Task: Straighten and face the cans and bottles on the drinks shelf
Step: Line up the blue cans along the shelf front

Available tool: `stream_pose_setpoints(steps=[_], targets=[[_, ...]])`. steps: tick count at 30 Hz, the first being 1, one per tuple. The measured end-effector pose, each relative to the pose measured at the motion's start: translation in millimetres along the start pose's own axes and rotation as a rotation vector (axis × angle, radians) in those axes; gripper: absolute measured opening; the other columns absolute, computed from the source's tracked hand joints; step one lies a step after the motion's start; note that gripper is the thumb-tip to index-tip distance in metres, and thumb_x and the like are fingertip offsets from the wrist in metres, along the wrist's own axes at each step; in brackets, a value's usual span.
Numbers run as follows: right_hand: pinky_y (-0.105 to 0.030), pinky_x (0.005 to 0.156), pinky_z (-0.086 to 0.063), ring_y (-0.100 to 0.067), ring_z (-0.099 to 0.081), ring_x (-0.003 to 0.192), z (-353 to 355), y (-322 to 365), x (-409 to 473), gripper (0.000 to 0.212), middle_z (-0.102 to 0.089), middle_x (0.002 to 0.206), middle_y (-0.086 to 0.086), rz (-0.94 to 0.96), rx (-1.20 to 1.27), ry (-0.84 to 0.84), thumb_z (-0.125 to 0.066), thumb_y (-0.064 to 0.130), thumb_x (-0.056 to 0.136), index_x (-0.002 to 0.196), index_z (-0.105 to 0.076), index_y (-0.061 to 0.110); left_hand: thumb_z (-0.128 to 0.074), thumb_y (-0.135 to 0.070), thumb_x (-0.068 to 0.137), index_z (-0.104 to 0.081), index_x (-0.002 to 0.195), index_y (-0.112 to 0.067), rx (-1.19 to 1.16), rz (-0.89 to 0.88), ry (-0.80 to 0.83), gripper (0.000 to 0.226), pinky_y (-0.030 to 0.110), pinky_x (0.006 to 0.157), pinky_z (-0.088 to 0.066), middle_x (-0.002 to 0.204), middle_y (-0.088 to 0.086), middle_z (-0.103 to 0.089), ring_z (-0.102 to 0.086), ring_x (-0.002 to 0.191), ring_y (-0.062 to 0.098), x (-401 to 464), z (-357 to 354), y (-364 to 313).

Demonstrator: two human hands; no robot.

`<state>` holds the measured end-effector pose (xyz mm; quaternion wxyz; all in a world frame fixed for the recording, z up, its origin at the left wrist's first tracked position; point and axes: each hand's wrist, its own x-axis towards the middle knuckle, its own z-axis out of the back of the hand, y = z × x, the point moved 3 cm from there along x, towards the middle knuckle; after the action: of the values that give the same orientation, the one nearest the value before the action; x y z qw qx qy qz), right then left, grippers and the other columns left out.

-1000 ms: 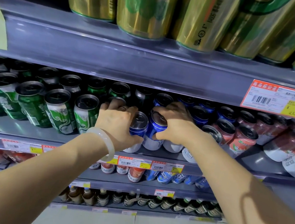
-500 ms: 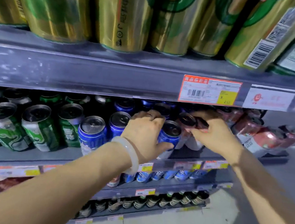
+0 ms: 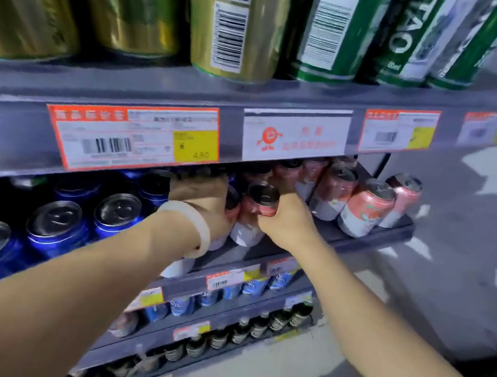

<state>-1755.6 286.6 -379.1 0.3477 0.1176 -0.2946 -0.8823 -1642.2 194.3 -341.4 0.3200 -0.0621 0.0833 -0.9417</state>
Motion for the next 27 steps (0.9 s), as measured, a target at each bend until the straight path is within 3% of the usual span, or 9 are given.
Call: stream_pose_setpoints(steps=[2,5,15,18,21,23,24,25,27], targets=[[-0.028,0.067,-0.041,-0.027,-0.061,0.089,11.8,-14.7,-1.2,0.028,-0.063,0.09,-0.009,-0.019,0.04,-0.006,-0.068,0.023,0.073,0.093,-0.059,0.008,-0.053,-0.044,0.072,-0.048,0.079,-0.024,-0.097,-0.031,0.063,0.022,0.027,0.063,-0.038,0.091,0.009,-0.054,-0.052,0.083,0.029,-4.3,2.2,-17.3],[-0.029,0.077,-0.043,-0.025,-0.059,0.101,33.3,-33.2,-1.3,0.043,-0.063,0.107,-0.008,-0.035,0.041,-0.036,-0.07,0.018,0.071,0.111,-0.055,0.01,-0.056,-0.037,0.081,-0.056,0.102,-0.02,-0.189,-0.091,0.068,0.028,0.03,0.081,-0.044,0.116,0.011,-0.057,-0.053,0.107,0.034,5.8,-11.8,-39.7],[-0.033,0.094,-0.033,-0.036,-0.045,0.116,69.3,-65.1,11.5,0.057,-0.05,0.123,-0.022,-0.065,-0.376,-0.111,-0.076,0.022,0.072,0.121,-0.054,0.003,-0.057,-0.025,0.087,-0.05,0.122,-0.01,-0.431,-0.107,-0.003,0.038,0.033,0.096,-0.036,0.131,0.012,-0.048,-0.044,0.122,0.029,28.4,-38.3,-84.7],[-0.036,0.094,-0.034,-0.037,-0.041,0.11,72.7,-47.7,-0.4,0.038,-0.049,0.111,-0.024,-0.033,-0.447,-0.267,-0.07,0.018,0.077,0.107,-0.06,-0.002,-0.049,-0.04,0.09,-0.044,0.133,-0.02,-0.394,-0.17,-0.043,0.048,0.036,0.111,-0.027,0.145,0.005,-0.036,-0.03,0.135,0.026,14.9,-37.2,-71.8],[-0.028,0.073,-0.032,-0.029,-0.047,0.087,65.8,-1.2,-22.5,0.007,-0.049,0.082,-0.013,0.124,-0.137,-0.386,-0.061,0.003,0.079,0.082,-0.06,-0.003,-0.051,-0.041,0.084,-0.057,0.122,-0.016,-0.323,-0.195,-0.094,0.046,0.041,0.098,-0.044,0.128,0.009,-0.057,-0.051,0.119,0.032,-11.7,-16.4,-31.1],[-0.02,0.058,-0.028,-0.02,-0.046,0.072,43.3,32.8,-36.0,0.017,-0.047,0.068,0.006,0.233,0.043,-0.171,-0.062,0.005,0.081,0.071,-0.052,0.015,-0.046,-0.045,0.078,-0.066,0.105,-0.006,-0.286,-0.179,-0.2,0.051,0.044,0.082,-0.054,0.105,0.017,-0.068,-0.065,0.094,0.037,-32.1,1.0,10.9],[-0.016,0.062,-0.03,-0.017,-0.049,0.078,26.4,45.8,-41.5,0.018,-0.049,0.076,0.013,0.27,0.126,-0.012,-0.065,0.01,0.081,0.079,-0.051,0.021,-0.043,-0.047,0.077,-0.068,0.1,-0.004,-0.255,-0.139,-0.229,0.055,0.044,0.076,-0.055,0.098,0.018,-0.07,-0.067,0.086,0.038,-42.0,9.5,34.3],[-0.014,0.075,-0.035,-0.016,-0.052,0.095,9.2,56.5,-45.5,0.023,-0.053,0.093,0.016,0.286,0.149,0.147,-0.069,0.019,0.08,0.097,-0.053,0.022,-0.042,-0.049,0.076,-0.069,0.096,-0.002,-0.223,-0.089,-0.25,0.057,0.043,0.073,-0.056,0.093,0.019,-0.071,-0.067,0.081,0.038,-51.5,16.1,58.9],[-0.024,0.103,-0.034,-0.014,-0.039,0.127,-23.4,70.4,-46.8,0.074,-0.042,0.133,0.01,0.318,0.073,0.354,-0.074,0.04,0.072,0.134,-0.035,0.029,-0.042,-0.053,0.074,-0.069,0.095,-0.003,-0.186,0.002,-0.24,0.062,0.038,0.072,-0.054,0.09,0.018,-0.071,-0.067,0.08,0.037,-69.4,25.8,103.6]])
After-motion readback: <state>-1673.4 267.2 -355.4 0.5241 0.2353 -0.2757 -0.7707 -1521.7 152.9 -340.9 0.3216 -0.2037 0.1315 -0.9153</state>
